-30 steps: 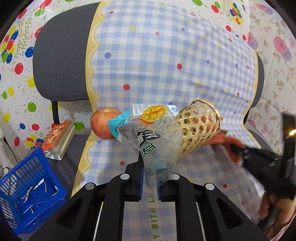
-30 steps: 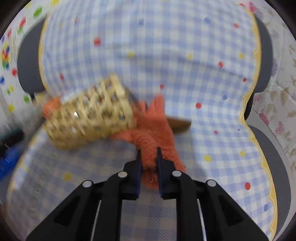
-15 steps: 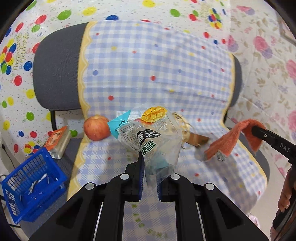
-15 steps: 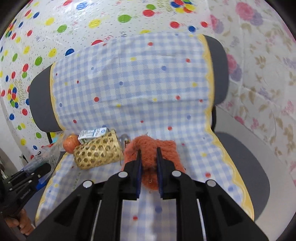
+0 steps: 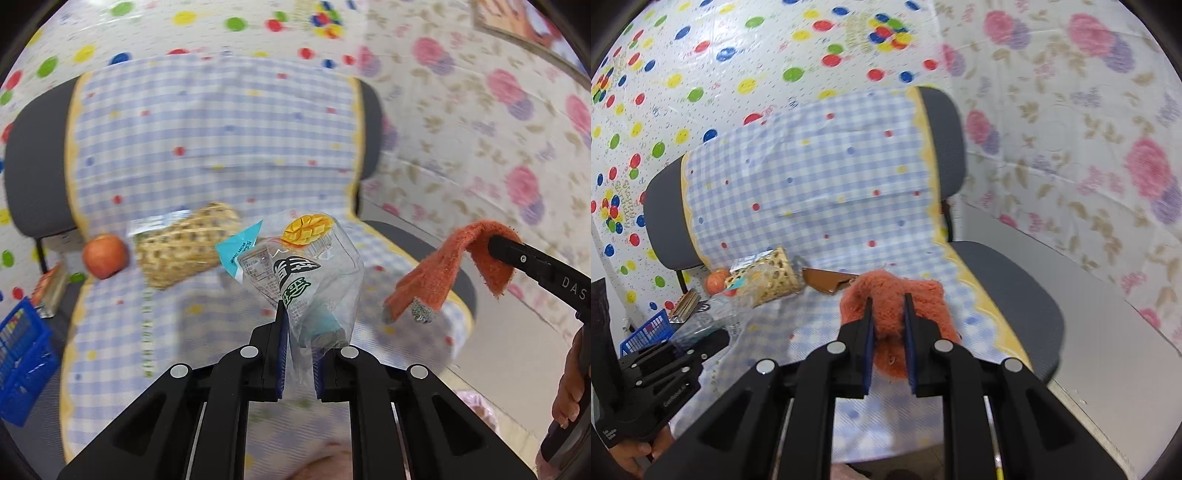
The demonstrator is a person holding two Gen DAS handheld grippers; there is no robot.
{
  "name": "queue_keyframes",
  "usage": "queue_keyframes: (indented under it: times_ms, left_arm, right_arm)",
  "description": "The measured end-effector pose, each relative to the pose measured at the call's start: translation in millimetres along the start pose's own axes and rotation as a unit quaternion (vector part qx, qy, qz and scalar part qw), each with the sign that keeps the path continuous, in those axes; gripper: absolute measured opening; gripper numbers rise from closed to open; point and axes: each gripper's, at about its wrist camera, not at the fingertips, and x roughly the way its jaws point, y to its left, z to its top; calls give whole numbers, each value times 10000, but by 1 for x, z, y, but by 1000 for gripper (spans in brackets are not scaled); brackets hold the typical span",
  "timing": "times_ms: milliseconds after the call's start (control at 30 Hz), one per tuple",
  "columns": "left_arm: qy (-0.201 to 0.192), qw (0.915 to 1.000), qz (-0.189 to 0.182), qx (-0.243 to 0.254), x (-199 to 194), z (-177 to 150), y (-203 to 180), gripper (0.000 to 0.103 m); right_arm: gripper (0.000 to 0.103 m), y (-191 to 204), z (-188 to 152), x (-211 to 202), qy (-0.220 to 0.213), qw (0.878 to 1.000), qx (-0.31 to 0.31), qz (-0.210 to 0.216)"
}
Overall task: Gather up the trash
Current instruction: 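Carry the bag and glove over the bin and open both tools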
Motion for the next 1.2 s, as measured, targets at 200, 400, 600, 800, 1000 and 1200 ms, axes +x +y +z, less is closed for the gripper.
queue_keyframes:
  times_ms: [200, 400, 600, 800, 1000, 1200]
  left_arm:
    - [-24, 9981, -487, 382, -12, -12, -48, 12]
    - [15, 9932, -917, 723, -26, -29, -95, 13]
    - [216, 9830, -1413, 1151, -33, -53, -144, 13]
    - [442, 9705, -1825, 1513, -35, -77, -186, 13]
    - [661, 9574, -2152, 1808, -36, -98, -217, 13]
    - [1104, 9514, -2238, 1803, -13, -108, -229, 14]
  right_arm:
    - [14, -23, -26, -46, -143, 9994, 155, -292]
    - [15, -46, -55, -99, -245, 9961, 223, -816]
    - [15, -74, -94, -135, -42, 9902, 414, -1330]
    - [15, -99, -127, -166, 133, 9829, 648, -1721]
    - [15, -116, -150, -180, 292, 9774, 775, -1944]
    - [17, -136, -170, -167, 585, 9730, 1010, -1991]
